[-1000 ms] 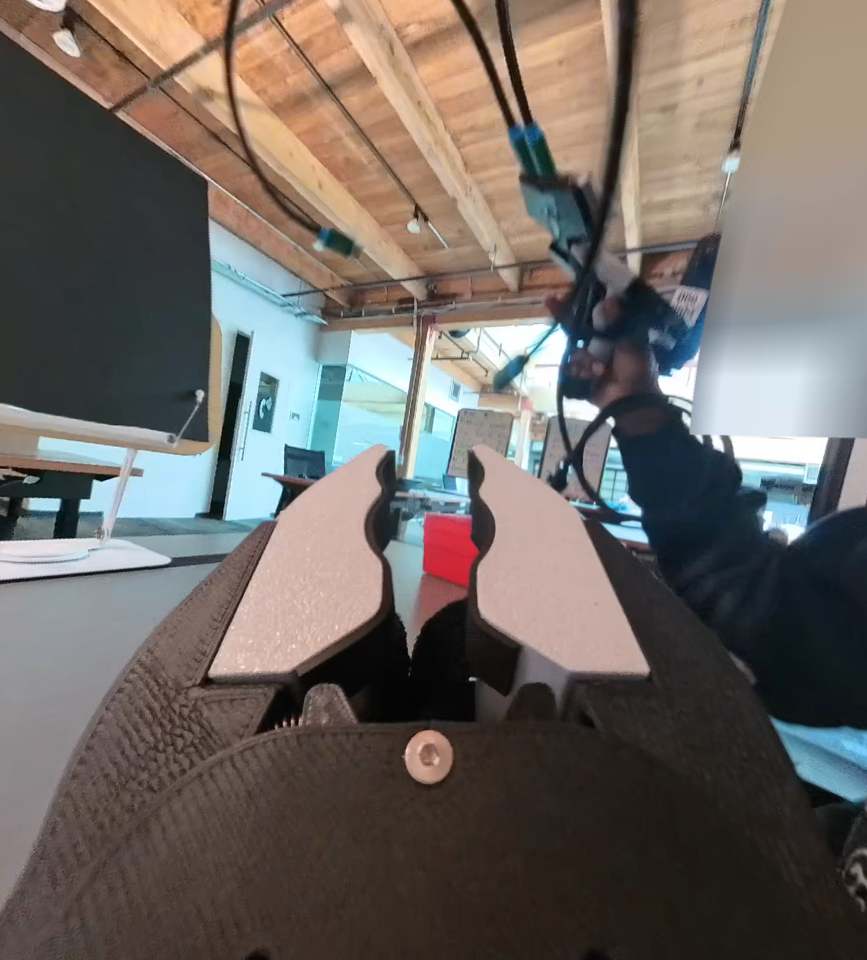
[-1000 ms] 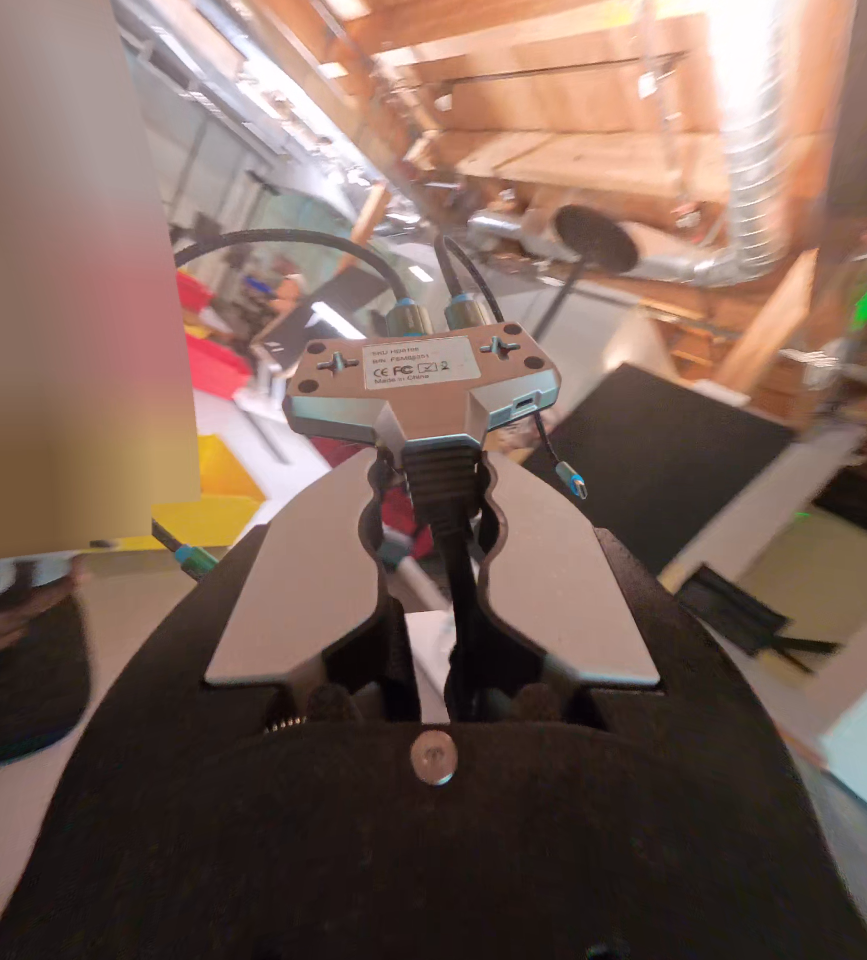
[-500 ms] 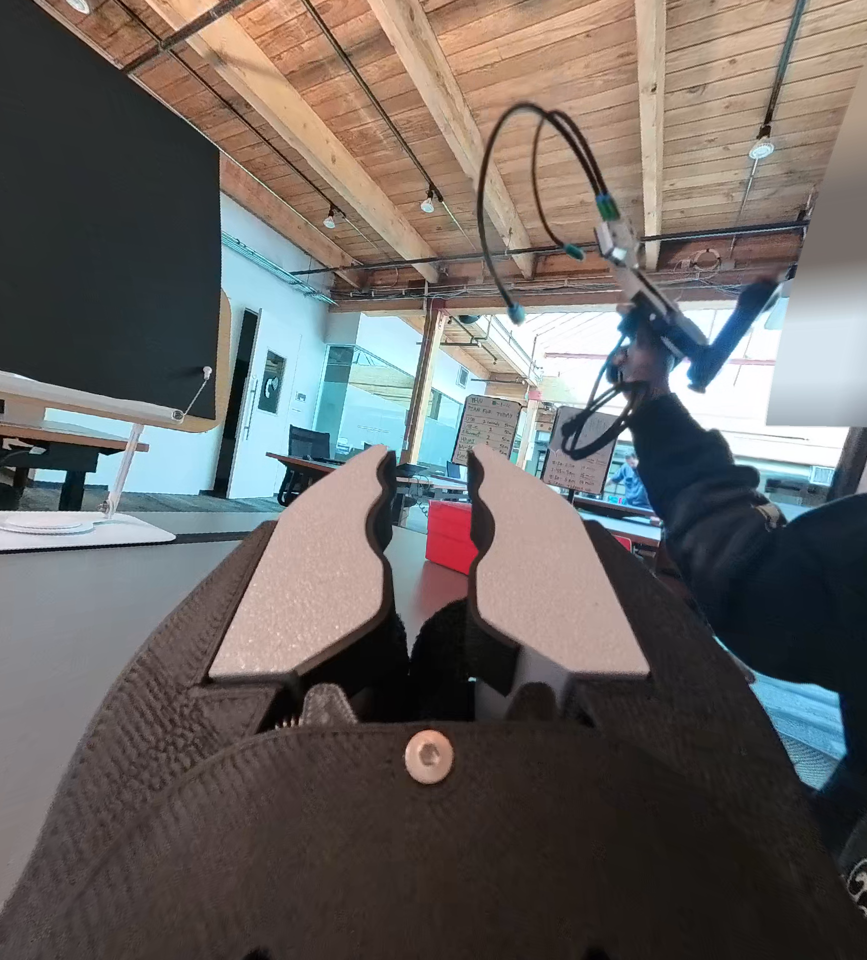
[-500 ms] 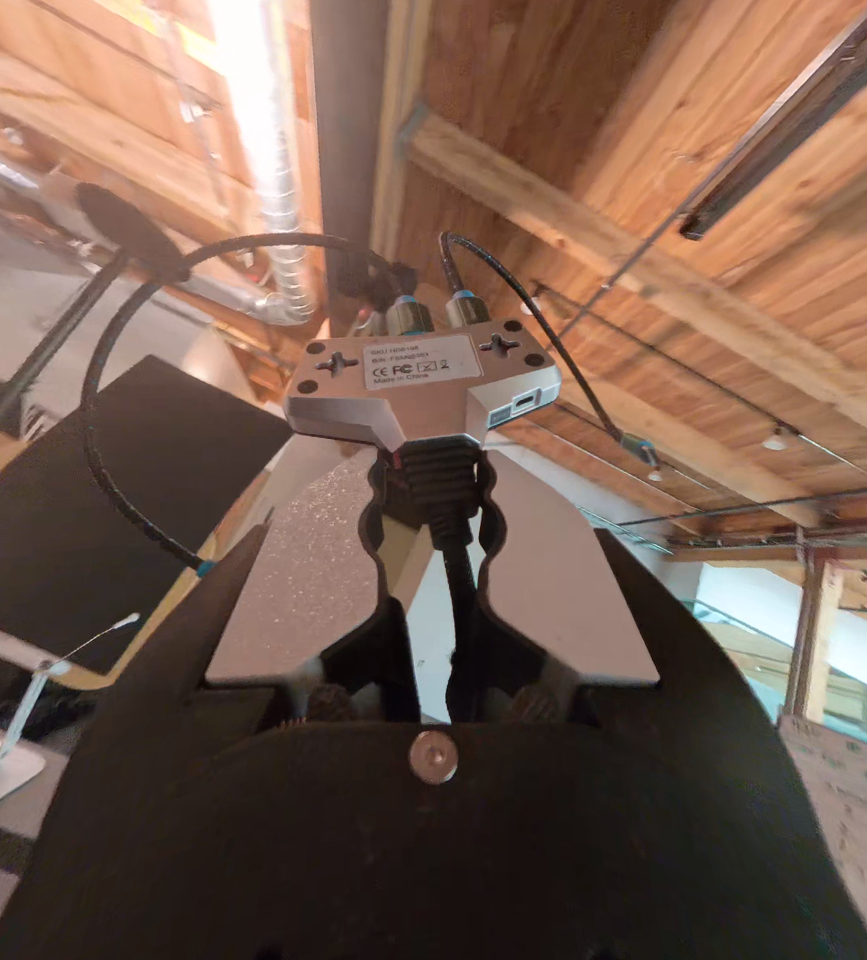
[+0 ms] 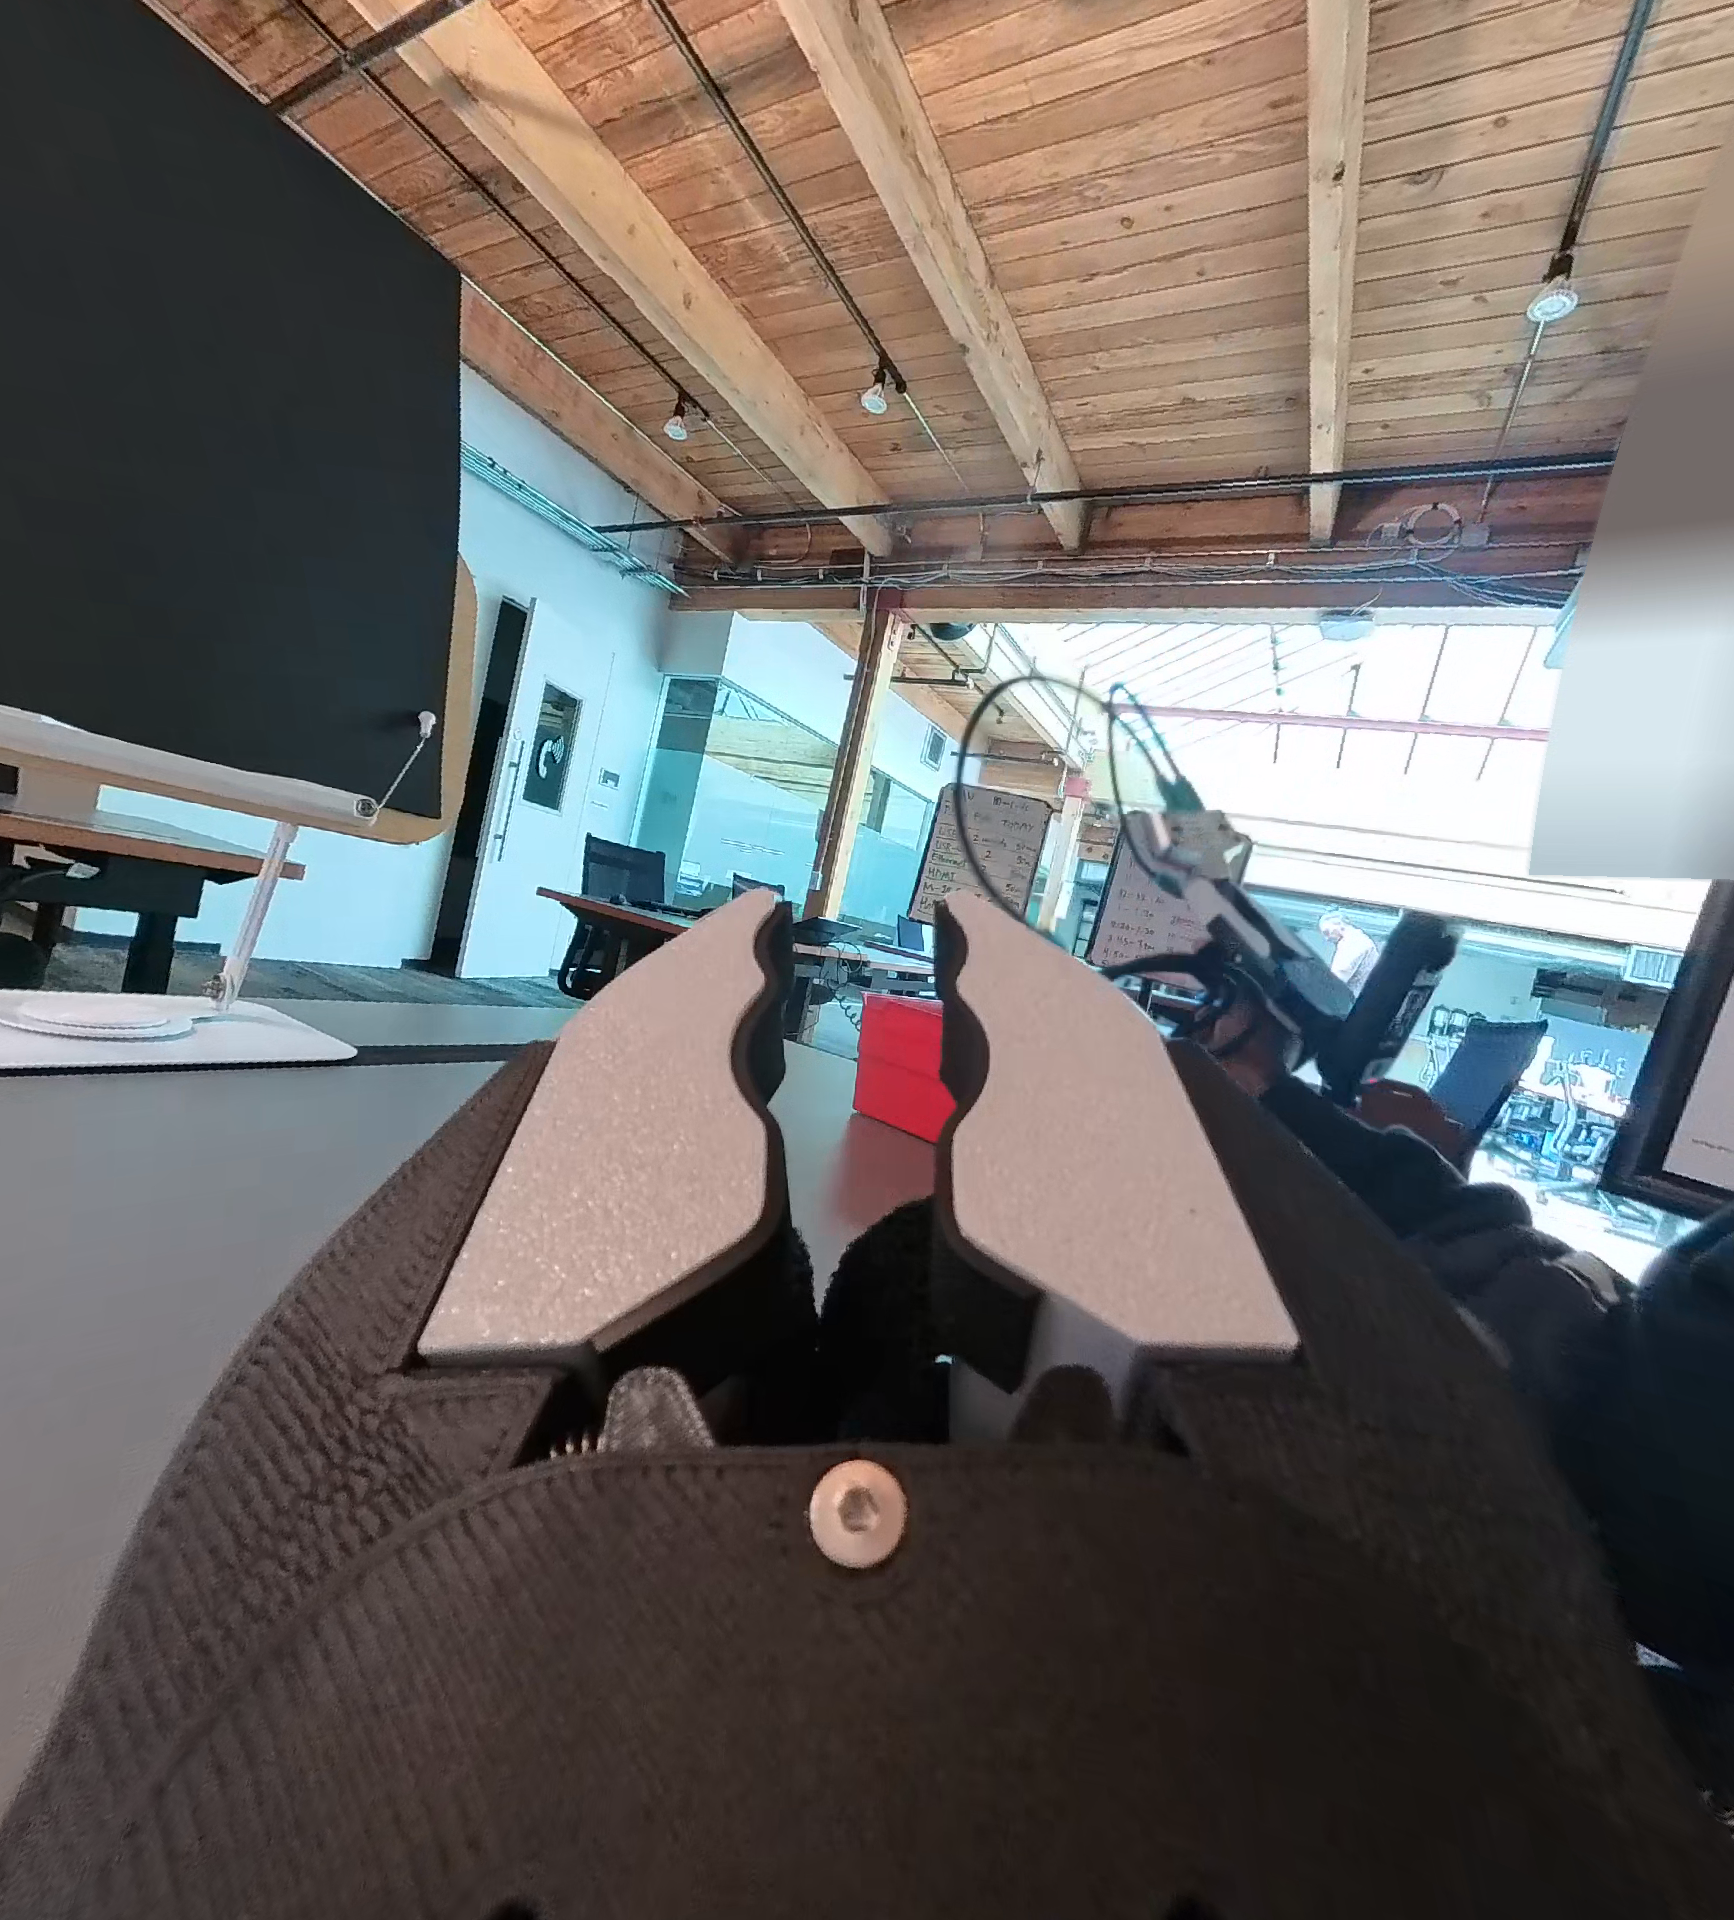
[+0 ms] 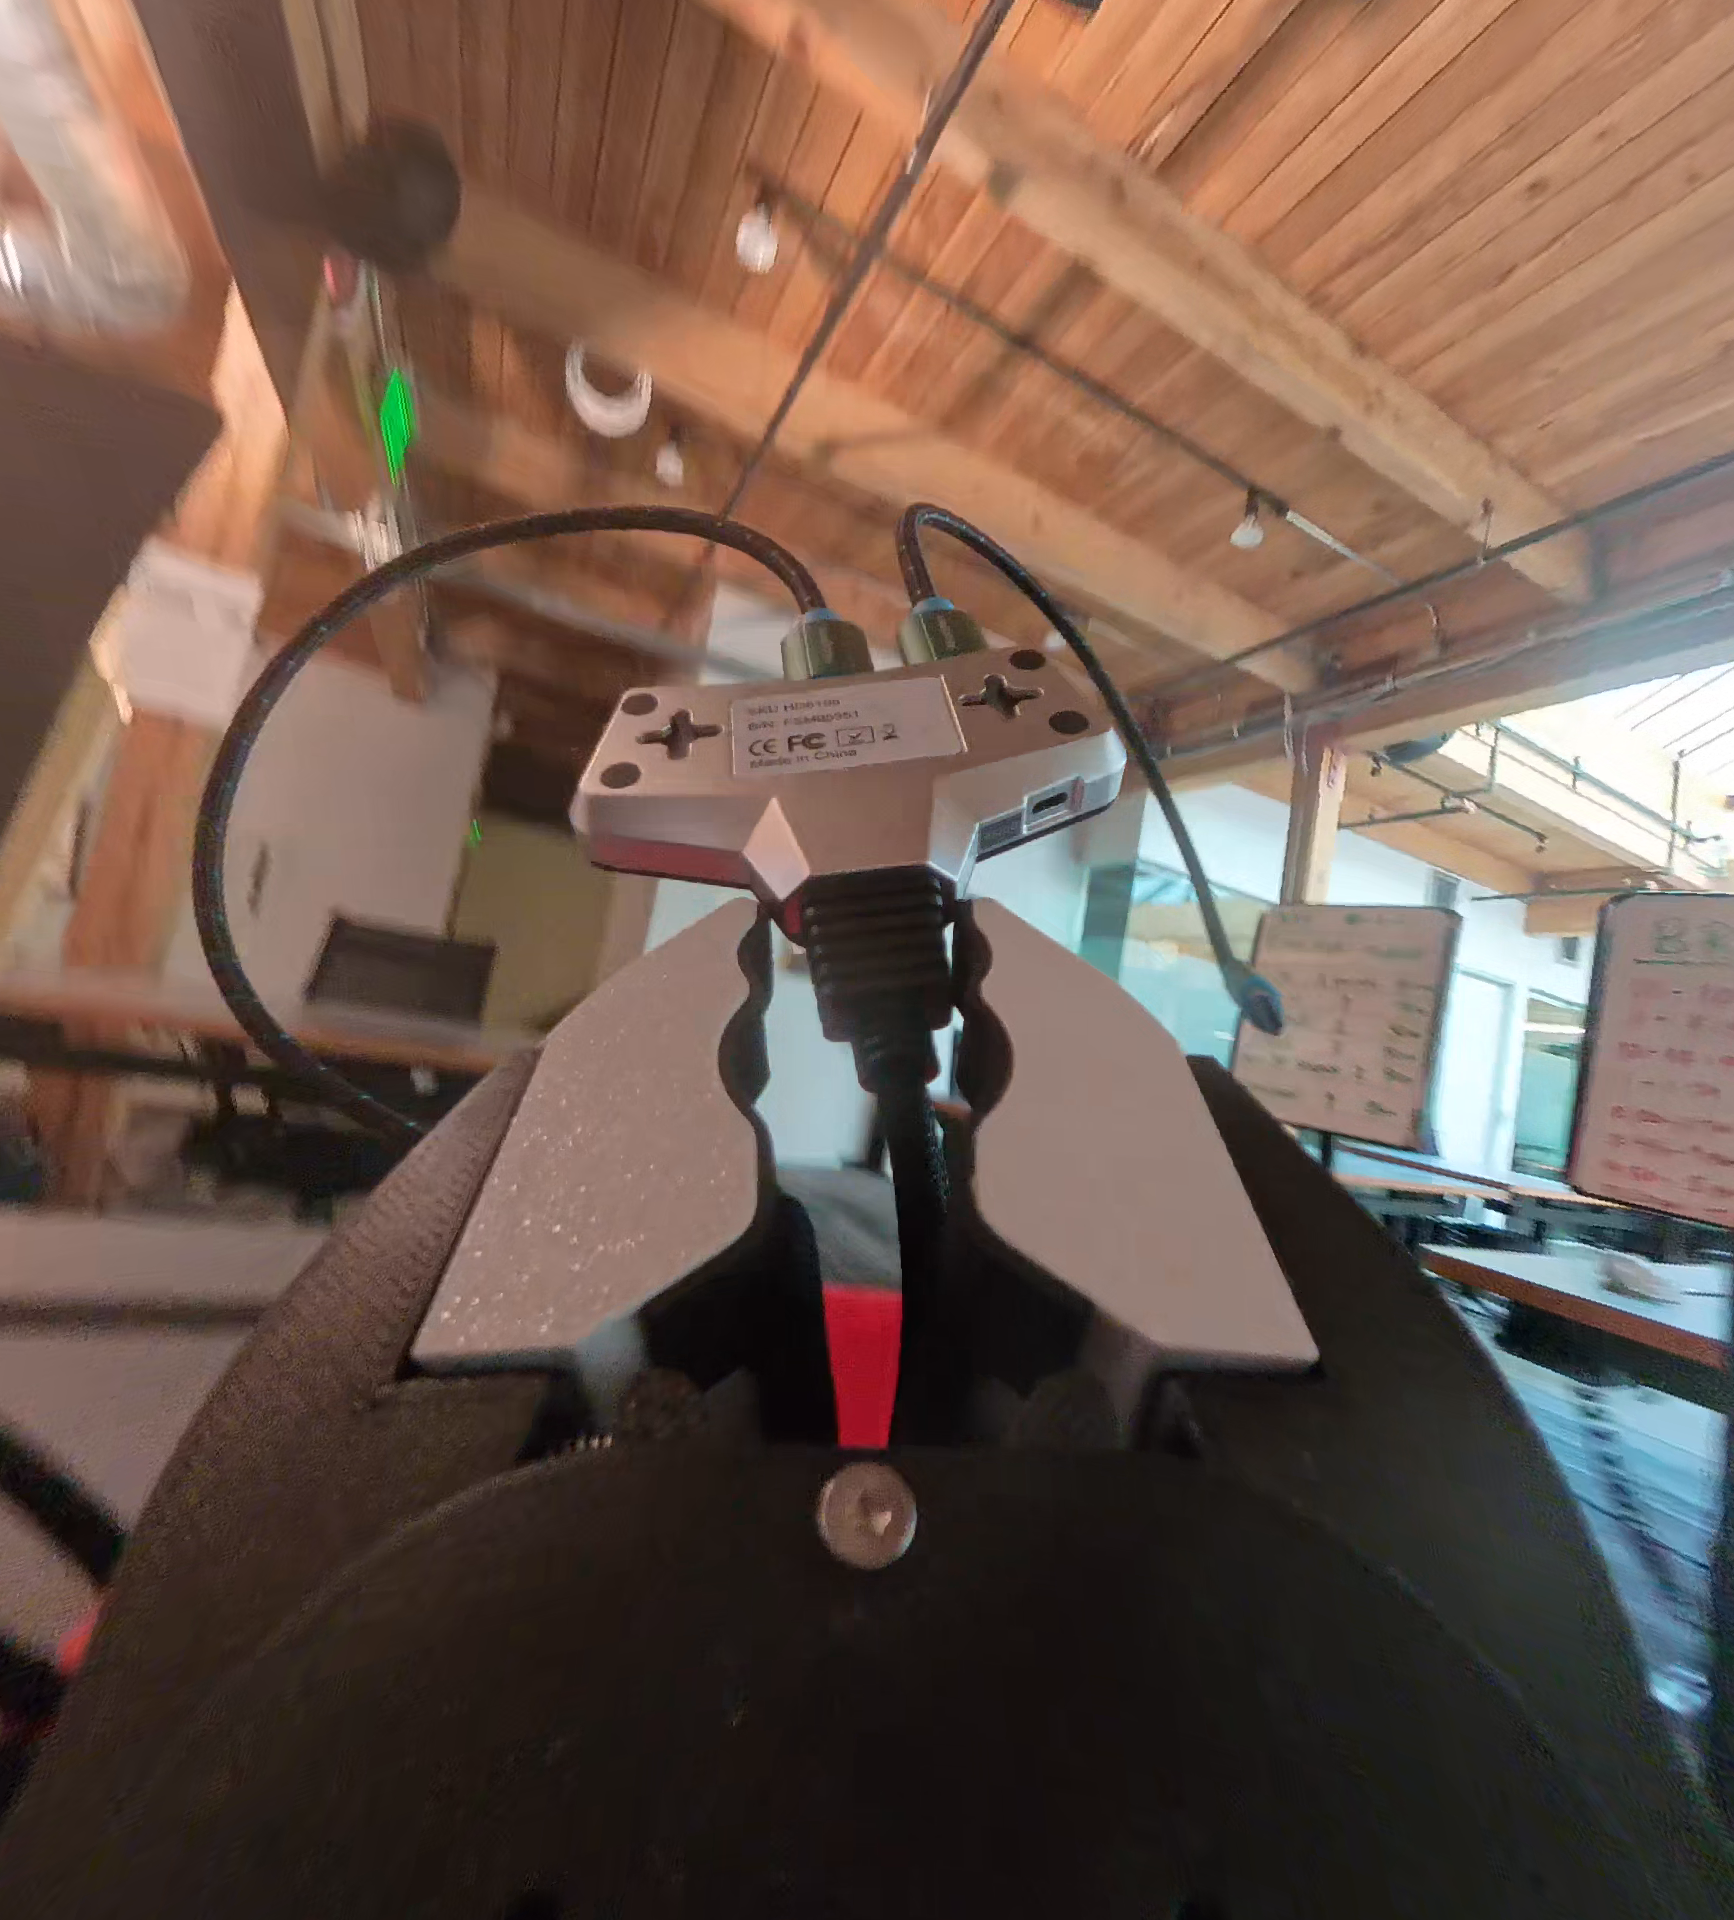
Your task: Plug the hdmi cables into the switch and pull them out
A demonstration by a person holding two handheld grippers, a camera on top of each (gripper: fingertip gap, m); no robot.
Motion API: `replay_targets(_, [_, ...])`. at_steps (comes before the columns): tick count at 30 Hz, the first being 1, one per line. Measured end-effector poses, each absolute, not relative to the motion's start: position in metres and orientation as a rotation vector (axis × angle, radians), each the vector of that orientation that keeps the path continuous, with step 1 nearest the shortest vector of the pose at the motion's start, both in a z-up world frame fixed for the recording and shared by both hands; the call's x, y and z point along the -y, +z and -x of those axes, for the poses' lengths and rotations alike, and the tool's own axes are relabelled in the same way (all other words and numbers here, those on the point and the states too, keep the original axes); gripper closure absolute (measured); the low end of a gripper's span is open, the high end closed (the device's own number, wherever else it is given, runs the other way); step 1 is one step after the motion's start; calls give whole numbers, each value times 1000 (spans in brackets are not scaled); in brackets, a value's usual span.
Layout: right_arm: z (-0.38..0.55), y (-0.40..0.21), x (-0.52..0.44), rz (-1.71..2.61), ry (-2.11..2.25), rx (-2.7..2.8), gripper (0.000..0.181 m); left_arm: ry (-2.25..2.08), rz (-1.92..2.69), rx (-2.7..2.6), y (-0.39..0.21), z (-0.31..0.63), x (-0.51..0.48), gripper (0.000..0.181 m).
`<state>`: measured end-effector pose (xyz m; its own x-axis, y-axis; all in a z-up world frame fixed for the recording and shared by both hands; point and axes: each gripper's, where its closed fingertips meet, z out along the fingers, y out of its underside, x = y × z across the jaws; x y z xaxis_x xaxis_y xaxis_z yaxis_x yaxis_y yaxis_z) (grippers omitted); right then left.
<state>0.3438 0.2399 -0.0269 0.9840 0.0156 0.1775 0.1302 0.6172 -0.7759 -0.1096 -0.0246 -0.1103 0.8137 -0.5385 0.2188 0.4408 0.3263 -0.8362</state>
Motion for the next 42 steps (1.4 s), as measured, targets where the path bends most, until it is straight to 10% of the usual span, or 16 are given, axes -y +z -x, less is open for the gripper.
replay_targets(20, [-345,-265,-274,2376,-311,1018,152,-642,1074,-104,-104,108,23,156])
replay_targets(29, [-330,-253,-275,2350,-128,960,123,-643,1076,-112,-106,109,23,156])
replay_targets(37, [-416,-97,-266,1763,-67,287,113,-649,1081,-110,-109,112,21,156])
replay_targets(42, [-448,-171,-269,2216,36,327,98,-645,1090,-117,-109,112,19,156])
